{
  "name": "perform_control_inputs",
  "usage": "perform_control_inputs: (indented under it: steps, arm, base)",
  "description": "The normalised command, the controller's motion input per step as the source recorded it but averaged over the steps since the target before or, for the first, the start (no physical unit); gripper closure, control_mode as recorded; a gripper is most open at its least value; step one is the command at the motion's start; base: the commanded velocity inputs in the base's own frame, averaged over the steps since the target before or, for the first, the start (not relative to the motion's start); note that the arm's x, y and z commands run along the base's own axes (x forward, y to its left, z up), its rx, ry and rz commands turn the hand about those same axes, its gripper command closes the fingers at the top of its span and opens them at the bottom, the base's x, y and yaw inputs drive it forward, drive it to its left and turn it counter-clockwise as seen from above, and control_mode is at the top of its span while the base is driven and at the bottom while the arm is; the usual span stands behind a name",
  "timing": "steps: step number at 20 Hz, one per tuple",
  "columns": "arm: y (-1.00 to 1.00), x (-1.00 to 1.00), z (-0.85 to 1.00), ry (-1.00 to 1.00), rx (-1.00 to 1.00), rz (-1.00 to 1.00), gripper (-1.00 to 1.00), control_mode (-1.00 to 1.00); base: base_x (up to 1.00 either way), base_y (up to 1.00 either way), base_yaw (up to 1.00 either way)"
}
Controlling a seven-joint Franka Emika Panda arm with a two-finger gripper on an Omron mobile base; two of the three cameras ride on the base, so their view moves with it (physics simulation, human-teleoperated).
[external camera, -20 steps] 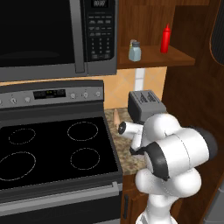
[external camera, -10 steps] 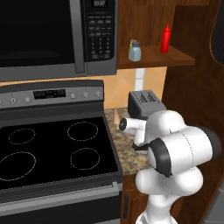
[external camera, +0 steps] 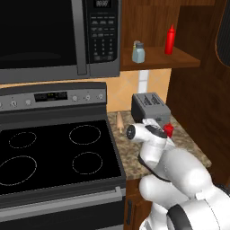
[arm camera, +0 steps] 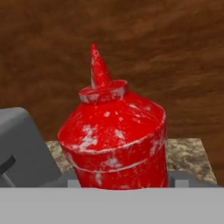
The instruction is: Put the shaker and condiment bottle from the counter next to their counterparts in the cabinet.
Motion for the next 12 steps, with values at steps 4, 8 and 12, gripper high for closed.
perform_control_inputs:
  steps: [4,8,12]
  arm:
    - [-0.01,-0.39,0.88,-0.01,0.0,-0.05,1.0,-1.0]
    - [0.0,-0.41,0.92,-0.07,0.0,0.0,1.0,-1.0]
    - [0.0,-0.65,0.87,-0.11,-0.01,0.0,1.0,-1.0]
  base:
    - [0.0,0.0,0.0]
    - [0.0,0.0,0.0]
    - [0.0,0.0,0.0]
